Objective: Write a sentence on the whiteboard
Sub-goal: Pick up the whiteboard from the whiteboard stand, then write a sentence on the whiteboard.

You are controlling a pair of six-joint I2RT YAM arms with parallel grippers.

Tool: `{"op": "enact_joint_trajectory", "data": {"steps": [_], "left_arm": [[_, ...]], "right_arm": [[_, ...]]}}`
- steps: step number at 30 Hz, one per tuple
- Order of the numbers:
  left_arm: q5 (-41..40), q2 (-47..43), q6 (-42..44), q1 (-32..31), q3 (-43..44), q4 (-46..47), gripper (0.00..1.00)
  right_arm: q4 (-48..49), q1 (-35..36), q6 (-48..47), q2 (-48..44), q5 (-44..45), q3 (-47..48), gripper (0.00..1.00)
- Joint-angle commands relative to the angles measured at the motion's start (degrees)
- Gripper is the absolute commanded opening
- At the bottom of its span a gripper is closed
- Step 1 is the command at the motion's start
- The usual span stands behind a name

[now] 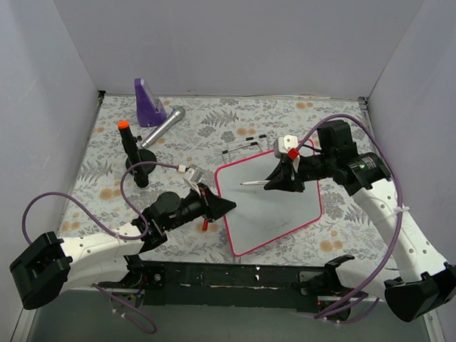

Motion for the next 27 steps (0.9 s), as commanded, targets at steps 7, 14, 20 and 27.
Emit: {"op": "enact_joint_trajectory", "data": {"steps": [7, 14, 20, 27], "left_arm": [[-0.93, -2.50, 0.40, -0.40, -0.29, 6.89, 0.00], [-0.93, -2.42, 0.58, -0.40, -0.29, 6.80, 0.00], [-0.66, -1.98, 0.58, -0.48, -0.29, 7.15, 0.00], [-0.40, -1.45, 0.49, -0.48, -0.03, 7.50, 0.00]], "right_arm": [[-1.67, -0.52, -3.17, -3.73, -1.54, -0.06, 0.01], [-1.41, -1.75, -3.26, -4.96, -1.54, -1.12, 0.01], [-1.41, -2.55, -3.26, -5.57, -1.98, -2.17, 0.01], [-1.23, -3.16, -3.09, -6.10, -2.68, -2.88, 0.01]]}}
